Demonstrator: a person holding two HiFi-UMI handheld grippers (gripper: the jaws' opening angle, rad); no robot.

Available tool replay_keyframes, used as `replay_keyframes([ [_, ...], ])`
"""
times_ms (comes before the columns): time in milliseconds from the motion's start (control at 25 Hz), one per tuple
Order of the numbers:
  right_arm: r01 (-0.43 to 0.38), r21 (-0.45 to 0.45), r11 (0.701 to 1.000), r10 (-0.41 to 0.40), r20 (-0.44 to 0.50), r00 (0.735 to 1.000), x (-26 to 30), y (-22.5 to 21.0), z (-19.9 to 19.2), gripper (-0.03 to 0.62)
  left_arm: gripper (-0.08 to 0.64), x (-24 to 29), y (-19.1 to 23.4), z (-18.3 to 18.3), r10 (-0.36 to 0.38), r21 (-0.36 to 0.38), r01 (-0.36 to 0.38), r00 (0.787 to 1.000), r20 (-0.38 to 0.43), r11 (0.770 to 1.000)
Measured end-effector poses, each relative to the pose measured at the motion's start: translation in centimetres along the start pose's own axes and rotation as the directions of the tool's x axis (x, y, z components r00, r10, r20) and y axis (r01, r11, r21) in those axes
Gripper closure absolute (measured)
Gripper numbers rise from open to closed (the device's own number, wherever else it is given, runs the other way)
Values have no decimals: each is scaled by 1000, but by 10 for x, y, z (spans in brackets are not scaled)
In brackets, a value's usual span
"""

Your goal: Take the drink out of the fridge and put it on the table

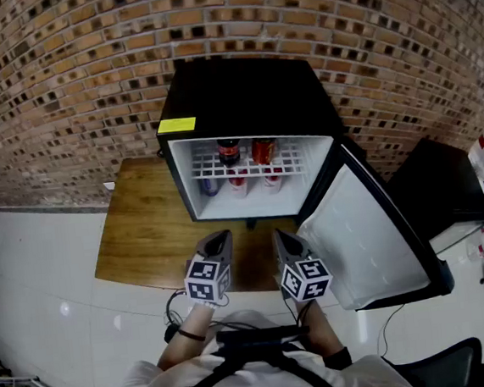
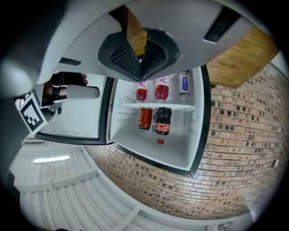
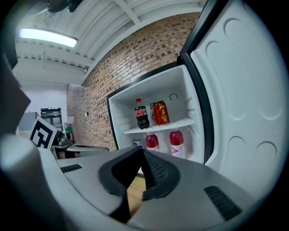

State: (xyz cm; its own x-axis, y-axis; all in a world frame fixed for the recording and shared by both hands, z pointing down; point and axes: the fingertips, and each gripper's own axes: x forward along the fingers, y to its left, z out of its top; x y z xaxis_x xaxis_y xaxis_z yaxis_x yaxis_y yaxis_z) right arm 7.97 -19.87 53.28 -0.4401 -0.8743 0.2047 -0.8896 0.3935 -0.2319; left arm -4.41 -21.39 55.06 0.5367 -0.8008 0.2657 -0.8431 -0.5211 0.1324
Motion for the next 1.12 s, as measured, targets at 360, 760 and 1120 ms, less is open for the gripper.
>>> replay_keyframes([
  [360, -4, 9, 1000, 4, 0, 1000, -2, 0, -2, 578, 560, 3, -2, 1, -10, 9, 10, 1000, -10, 1000],
  [760, 2, 3, 1000, -2, 17, 1000, -1, -4, 7, 578, 558, 16, 8, 26, 7, 34, -8, 999, 42, 999],
  [1120, 13, 7, 1000, -14, 30, 999, -7, -6, 10, 578, 153, 64, 25, 106, 27, 109, -37, 995, 91, 993],
])
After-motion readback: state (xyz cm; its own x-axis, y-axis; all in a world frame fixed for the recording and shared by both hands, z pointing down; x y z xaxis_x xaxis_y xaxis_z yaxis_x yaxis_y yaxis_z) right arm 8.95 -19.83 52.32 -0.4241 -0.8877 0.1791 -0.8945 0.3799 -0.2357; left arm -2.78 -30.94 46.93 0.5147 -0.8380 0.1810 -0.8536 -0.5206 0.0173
